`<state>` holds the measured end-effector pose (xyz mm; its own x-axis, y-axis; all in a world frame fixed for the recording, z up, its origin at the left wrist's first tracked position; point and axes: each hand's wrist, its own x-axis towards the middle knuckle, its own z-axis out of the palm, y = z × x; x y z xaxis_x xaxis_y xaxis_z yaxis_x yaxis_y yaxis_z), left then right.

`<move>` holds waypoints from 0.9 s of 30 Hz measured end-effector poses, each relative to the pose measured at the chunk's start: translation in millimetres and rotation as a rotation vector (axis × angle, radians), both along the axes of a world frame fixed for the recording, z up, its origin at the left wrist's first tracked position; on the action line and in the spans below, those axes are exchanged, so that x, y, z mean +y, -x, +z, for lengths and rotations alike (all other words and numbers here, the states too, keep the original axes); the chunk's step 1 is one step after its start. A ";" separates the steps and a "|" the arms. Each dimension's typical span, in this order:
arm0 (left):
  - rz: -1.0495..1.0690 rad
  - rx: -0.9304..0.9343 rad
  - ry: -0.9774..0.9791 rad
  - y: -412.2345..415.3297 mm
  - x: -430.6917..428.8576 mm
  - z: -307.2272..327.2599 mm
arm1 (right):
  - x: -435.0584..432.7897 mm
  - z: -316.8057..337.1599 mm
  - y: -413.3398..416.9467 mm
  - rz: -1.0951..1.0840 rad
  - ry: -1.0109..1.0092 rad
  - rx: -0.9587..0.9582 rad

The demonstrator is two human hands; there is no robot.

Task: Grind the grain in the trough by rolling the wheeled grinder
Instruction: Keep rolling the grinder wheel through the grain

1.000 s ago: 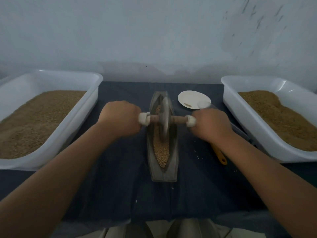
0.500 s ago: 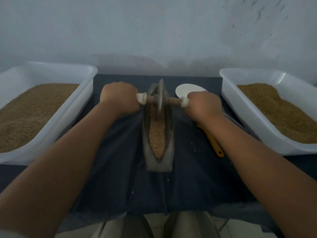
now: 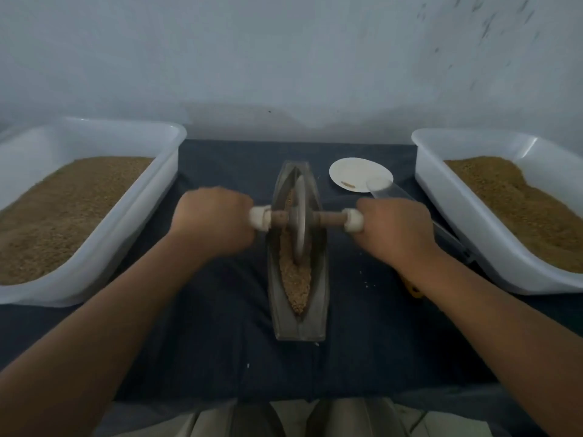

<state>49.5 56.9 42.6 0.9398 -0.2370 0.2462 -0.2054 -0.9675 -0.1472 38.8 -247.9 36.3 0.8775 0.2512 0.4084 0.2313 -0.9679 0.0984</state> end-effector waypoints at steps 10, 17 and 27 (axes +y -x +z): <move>-0.085 -0.067 -0.019 18.8 8.6 -3.7 | -6.3 -3.6 25.9 0.017 0.004 0.008; -0.038 -0.143 0.028 10.5 10.2 -23.1 | -0.5 0.7 11.9 0.034 0.049 -0.117; -0.029 -0.098 0.025 -6.9 5.1 -14.1 | 4.6 6.8 -2.3 -0.057 0.057 0.040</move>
